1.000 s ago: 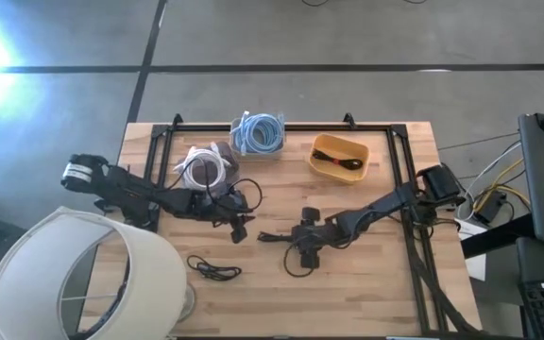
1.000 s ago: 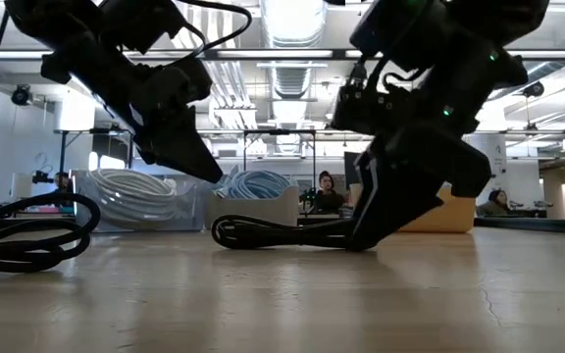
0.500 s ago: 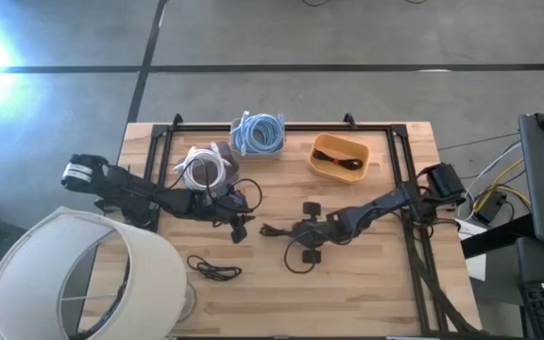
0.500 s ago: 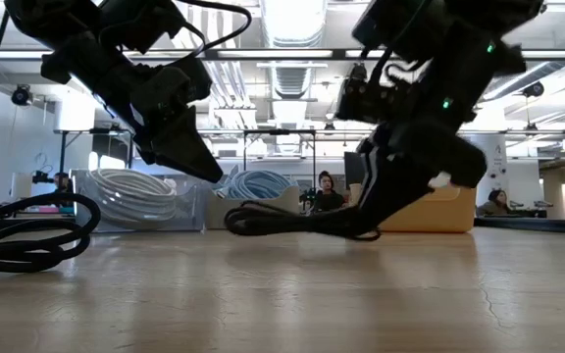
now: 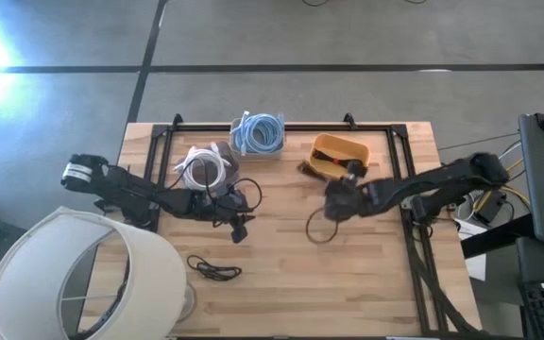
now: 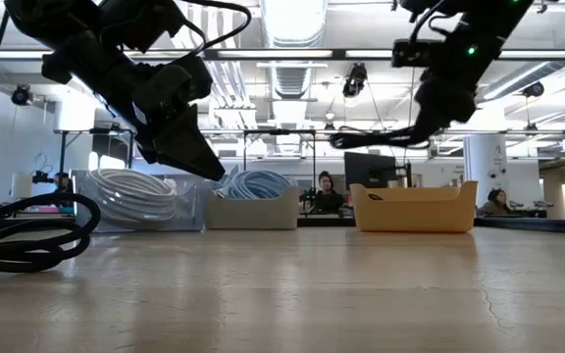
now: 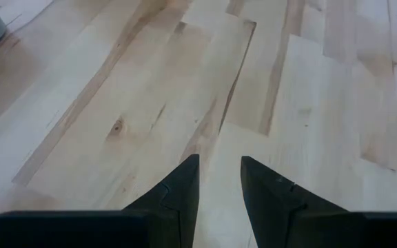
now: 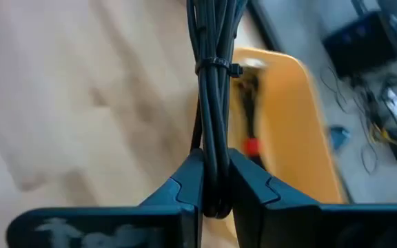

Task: Pick & Place USB Port
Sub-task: Put the right black USB cable into the yellow bin

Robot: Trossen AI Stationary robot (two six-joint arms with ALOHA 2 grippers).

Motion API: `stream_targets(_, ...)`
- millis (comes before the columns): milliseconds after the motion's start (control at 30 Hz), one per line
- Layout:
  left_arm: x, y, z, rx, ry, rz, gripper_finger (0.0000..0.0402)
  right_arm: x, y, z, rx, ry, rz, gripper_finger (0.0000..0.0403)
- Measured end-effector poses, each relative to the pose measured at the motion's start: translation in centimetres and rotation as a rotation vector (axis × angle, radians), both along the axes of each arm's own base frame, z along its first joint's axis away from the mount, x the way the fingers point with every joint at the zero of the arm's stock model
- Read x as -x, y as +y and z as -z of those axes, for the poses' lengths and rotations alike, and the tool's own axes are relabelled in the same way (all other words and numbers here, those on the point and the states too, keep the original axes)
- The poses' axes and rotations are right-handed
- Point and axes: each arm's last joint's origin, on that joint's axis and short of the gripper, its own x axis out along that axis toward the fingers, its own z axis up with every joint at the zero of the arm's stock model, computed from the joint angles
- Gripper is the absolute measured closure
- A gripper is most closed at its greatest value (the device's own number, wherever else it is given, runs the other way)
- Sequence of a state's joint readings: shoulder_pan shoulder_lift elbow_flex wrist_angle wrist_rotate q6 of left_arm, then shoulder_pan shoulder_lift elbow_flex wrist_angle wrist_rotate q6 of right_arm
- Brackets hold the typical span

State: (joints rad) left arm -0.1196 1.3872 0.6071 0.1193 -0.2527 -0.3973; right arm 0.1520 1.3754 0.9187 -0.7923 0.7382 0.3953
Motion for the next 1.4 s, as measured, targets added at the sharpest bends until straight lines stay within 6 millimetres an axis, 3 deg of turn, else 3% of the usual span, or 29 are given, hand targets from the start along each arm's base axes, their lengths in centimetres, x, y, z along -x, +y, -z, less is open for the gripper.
stream_targets(300,0.0,0.0,0.0,0.001,-0.004,0.0,0.0291,3.6,-5.4,-2.5,-0.006,-0.001,0.228,0.0363)
stream_targets(533,0.0,0.0,0.0,0.0,-0.004,0.0,0.0291,4.5,-7.9,-0.2,-0.051,0.114,0.299,0.0361)
stream_targets(767,0.0,0.0,0.0,0.0,-0.004,0.001,0.0291,4.5,-8.9,2.3,-0.049,0.164,0.336,0.0359)
stream_targets(1200,0.0,0.0,0.0,0.0,-0.005,0.001,0.0291,4.2,-9.2,2.1,-0.046,0.127,0.352,0.0356)
stream_targets(1400,0.0,0.0,0.0,0.0,-0.004,0.001,0.0291,4.2,-9.2,2.1,-0.046,0.128,0.351,0.0325)
